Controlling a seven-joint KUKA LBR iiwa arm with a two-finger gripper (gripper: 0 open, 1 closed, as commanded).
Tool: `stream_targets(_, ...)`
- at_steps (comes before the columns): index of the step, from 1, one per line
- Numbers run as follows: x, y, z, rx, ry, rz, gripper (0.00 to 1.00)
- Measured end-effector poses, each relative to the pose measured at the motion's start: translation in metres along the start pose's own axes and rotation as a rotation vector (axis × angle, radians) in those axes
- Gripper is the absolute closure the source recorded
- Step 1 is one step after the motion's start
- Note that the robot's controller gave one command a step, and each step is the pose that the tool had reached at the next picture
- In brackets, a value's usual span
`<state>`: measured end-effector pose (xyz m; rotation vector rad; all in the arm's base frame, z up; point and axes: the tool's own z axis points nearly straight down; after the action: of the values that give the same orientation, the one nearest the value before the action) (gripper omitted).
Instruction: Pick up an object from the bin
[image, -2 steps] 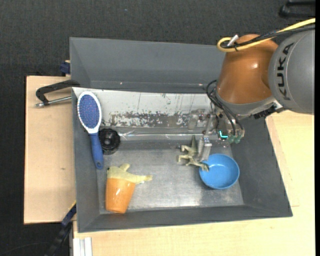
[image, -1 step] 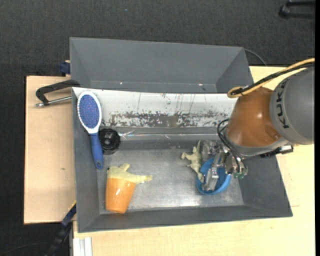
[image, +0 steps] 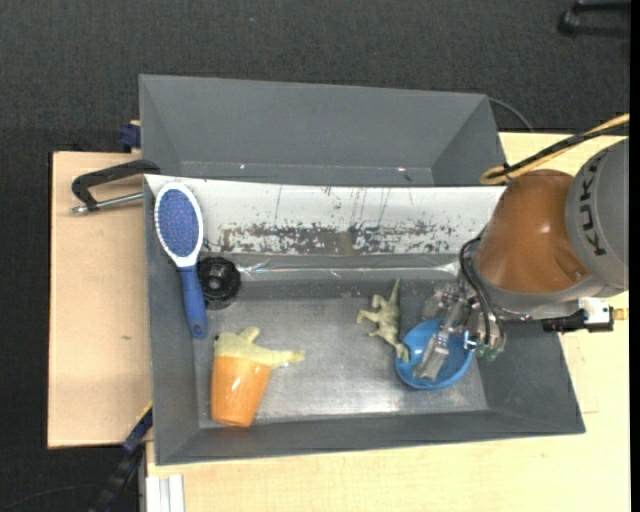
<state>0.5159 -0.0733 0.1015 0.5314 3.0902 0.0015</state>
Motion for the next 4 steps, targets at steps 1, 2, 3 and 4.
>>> stream_targets(1,0.008,0.0,0.001,0.001,0.006,0.265,0.0)
stream_targets(2,0.022,-0.004,0.032,0.003,0.006,0.324,0.0)
stream_targets(3,0.021,-0.004,0.031,0.002,0.005,0.323,0.0)
stream_targets(4,0.021,-0.004,0.031,0.002,0.003,0.323,1.0)
